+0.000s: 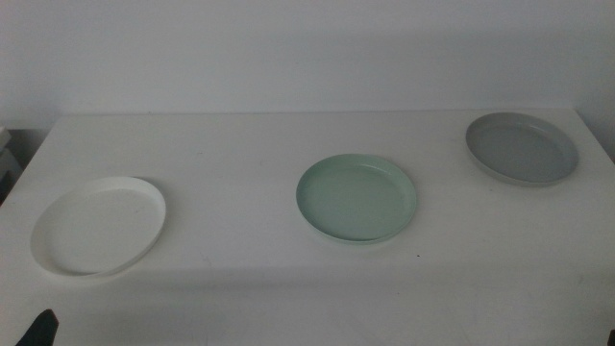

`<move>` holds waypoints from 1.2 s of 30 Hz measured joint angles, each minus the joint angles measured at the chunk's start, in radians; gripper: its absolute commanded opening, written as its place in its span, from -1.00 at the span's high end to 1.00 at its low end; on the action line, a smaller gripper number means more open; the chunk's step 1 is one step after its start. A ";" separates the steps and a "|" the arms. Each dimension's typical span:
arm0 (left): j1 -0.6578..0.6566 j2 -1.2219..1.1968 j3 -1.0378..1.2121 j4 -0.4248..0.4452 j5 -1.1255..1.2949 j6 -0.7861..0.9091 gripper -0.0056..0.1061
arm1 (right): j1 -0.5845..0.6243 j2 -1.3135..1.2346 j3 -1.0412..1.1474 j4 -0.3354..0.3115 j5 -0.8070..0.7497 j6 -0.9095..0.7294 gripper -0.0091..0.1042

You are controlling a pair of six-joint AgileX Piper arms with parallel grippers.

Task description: Stack the three bowls on top of each other.

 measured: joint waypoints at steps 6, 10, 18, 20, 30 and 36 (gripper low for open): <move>0.000 0.000 0.000 0.000 0.000 0.000 -0.98 | 0.000 0.000 -0.006 0.020 0.023 0.000 -0.13; 0.000 0.000 0.000 0.000 0.000 0.000 -0.98 | 0.000 0.021 -0.098 0.025 0.107 0.000 -0.13; 0.000 0.000 0.000 0.000 0.000 0.000 -0.98 | 0.000 0.235 -0.326 0.026 0.251 0.000 -0.13; 0.000 0.000 0.000 0.000 0.001 0.000 -0.98 | 0.000 0.305 -0.379 0.028 0.292 0.000 -0.13; 0.000 0.000 0.000 0.000 0.001 0.000 -0.98 | 0.000 0.713 -0.672 0.030 0.408 0.076 -0.13; 0.000 0.000 0.000 0.000 0.001 0.000 -0.98 | 0.000 0.940 -0.827 0.030 0.425 0.199 -0.13</move>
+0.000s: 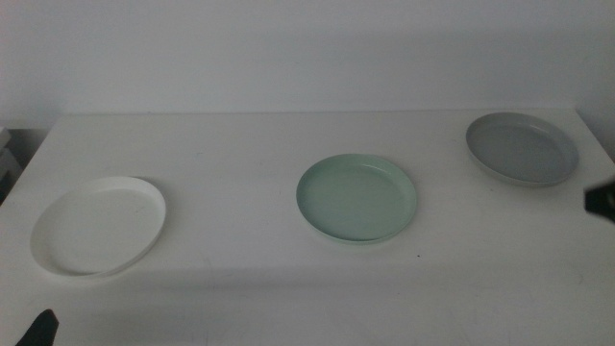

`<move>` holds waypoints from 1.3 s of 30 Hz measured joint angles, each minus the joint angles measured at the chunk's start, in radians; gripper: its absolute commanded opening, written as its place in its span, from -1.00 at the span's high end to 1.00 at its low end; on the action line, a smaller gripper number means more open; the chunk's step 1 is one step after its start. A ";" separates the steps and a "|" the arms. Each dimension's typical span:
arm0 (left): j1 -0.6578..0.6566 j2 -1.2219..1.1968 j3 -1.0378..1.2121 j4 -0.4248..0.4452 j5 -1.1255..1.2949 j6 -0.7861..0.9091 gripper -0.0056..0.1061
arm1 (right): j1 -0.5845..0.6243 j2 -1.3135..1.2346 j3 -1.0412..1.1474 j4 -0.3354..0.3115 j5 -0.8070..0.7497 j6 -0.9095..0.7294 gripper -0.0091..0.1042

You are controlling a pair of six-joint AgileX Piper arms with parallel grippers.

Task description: Stack the three bowls on top of each other.

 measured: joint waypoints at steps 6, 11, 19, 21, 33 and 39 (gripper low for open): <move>0.000 0.000 0.000 0.000 0.000 0.000 -0.98 | 0.030 0.254 -0.227 0.000 0.045 0.054 -0.13; 0.000 0.000 0.000 0.000 0.000 0.000 -0.98 | 0.093 0.491 -0.434 0.006 0.083 0.058 -0.12; 0.000 0.000 0.000 0.000 0.000 0.000 -0.98 | 0.167 0.870 -0.725 0.015 0.136 0.064 -0.03; 0.000 0.000 0.000 0.000 0.000 0.000 -0.98 | 0.172 0.947 -0.789 0.018 0.146 0.064 0.02; 0.000 0.000 0.000 0.000 0.000 0.000 -0.98 | 0.201 1.242 -0.925 0.039 0.148 0.057 0.13; 0.000 0.000 0.000 0.000 0.000 0.000 -0.98 | 0.213 1.296 -0.926 0.066 0.135 0.039 0.33</move>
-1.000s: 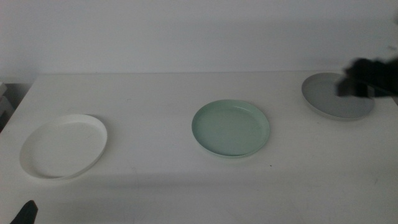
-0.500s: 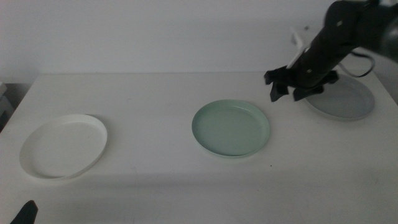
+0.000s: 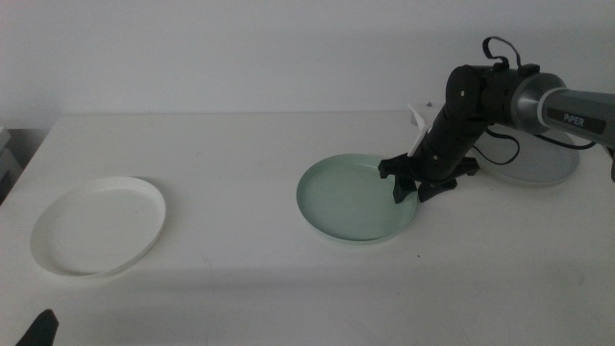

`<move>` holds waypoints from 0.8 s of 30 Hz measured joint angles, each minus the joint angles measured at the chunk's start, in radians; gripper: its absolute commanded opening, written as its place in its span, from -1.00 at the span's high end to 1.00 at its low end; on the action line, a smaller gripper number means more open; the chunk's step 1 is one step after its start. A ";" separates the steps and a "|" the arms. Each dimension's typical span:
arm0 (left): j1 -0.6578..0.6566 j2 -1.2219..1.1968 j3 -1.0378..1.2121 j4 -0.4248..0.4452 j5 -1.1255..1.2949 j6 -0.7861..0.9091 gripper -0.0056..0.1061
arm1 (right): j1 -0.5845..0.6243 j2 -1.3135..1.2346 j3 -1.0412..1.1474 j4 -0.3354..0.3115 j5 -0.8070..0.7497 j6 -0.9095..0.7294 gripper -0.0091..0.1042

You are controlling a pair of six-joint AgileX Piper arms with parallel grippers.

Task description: Stack the three bowls on top of each other.

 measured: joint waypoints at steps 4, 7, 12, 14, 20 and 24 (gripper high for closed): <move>0.000 0.000 0.000 0.000 0.000 0.000 -0.98 | 0.000 0.009 -0.006 0.007 -0.016 -0.004 0.87; 0.000 0.000 0.000 0.000 0.000 0.000 -0.98 | 0.000 0.008 -0.006 0.014 -0.024 -0.004 0.86; 0.000 0.000 0.000 0.000 0.000 0.001 -0.98 | 0.011 -0.053 0.028 0.044 -0.025 -0.004 0.86; 0.000 0.000 0.000 0.000 0.000 0.001 -0.98 | 0.023 -0.122 0.086 0.052 -0.034 -0.004 0.86; 0.000 0.000 0.000 0.000 0.000 0.001 -0.98 | 0.078 -0.360 0.309 0.081 -0.092 -0.003 0.86; 0.000 0.000 0.000 0.000 0.000 0.001 -0.98 | 0.132 -0.474 0.449 0.095 -0.132 0.021 0.86</move>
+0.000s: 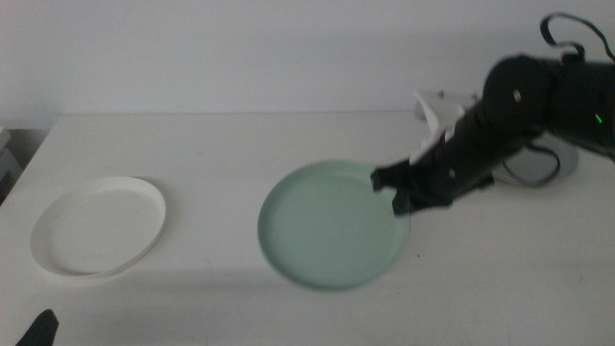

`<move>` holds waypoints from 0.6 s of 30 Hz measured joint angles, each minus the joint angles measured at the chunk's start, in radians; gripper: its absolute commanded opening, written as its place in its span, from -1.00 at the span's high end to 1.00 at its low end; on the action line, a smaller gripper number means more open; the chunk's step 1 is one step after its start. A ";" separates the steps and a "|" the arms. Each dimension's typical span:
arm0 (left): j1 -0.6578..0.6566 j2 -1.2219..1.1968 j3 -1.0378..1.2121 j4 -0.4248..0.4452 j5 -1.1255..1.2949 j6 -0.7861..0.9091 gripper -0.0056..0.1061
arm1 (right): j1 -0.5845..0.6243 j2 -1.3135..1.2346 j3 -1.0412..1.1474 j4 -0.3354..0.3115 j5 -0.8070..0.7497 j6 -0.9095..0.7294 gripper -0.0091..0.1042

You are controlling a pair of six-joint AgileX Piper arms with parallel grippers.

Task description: Stack the three bowls on top of each other.

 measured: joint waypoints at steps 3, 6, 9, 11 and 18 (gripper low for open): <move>0.000 0.000 0.000 0.000 0.000 0.000 -0.98 | 0.036 -0.055 0.109 0.004 -0.054 0.039 0.86; 0.000 0.000 0.000 0.000 0.000 0.000 -0.98 | 0.058 -0.075 0.204 0.004 -0.116 0.062 0.86; 0.000 0.000 0.000 0.000 0.000 0.000 -0.98 | 0.066 -0.070 0.282 0.008 -0.173 0.083 0.86; 0.000 0.000 0.000 0.000 0.000 0.000 -0.98 | 0.066 -0.060 0.322 0.009 -0.216 0.093 0.86; 0.000 0.000 0.000 0.000 0.000 0.000 -0.98 | 0.067 0.002 0.364 0.018 -0.284 0.100 0.86</move>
